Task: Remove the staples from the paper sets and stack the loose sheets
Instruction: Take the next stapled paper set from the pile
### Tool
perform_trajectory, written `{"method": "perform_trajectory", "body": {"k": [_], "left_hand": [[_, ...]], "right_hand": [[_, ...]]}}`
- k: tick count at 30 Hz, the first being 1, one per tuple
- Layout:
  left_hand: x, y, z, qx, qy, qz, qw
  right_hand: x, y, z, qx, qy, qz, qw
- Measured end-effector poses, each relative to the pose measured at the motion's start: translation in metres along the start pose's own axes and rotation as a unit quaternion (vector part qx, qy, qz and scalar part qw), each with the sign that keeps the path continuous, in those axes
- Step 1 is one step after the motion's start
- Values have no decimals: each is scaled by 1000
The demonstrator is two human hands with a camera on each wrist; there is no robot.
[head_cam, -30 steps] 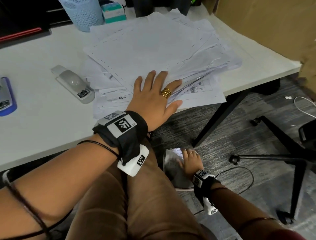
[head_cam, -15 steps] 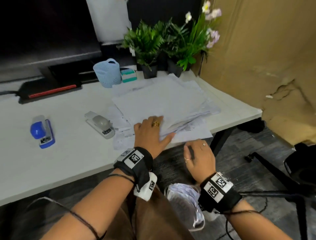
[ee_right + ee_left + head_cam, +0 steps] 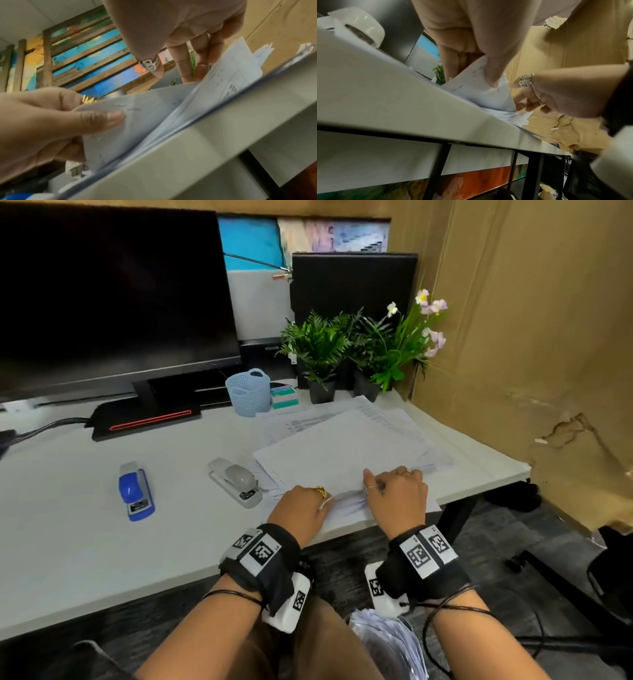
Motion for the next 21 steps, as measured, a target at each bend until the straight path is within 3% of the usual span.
{"method": "perform_trajectory", "body": {"k": [4, 7, 12, 16, 21], "left_hand": [[-9, -7, -3, -19, -29, 2, 999], [-12, -9, -8, -73, -48, -13, 996], [-19, -5, -17, -87, -12, -73, 993], [-27, 7, -12, -146, 35, -60, 987], [-19, 28, 27, -161, -110, -34, 980]], "right_hand": [[4, 2, 10, 62, -32, -52, 996], [5, 4, 16, 196, 6, -104, 975], [10, 10, 17, 273, -15, -121, 954], [8, 12, 21, 302, -14, -114, 946], [2, 12, 30, 270, -73, -36, 959]]}}
Point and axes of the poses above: each hand's wrist, its own x-axis towards the middle knuckle, its own z-axis out of the back of the hand, y = z × x, the point moved 1 cm from there along x, towards the middle knuckle, and after that the axes turned 4 degrees about x, right-handed, at the moved point
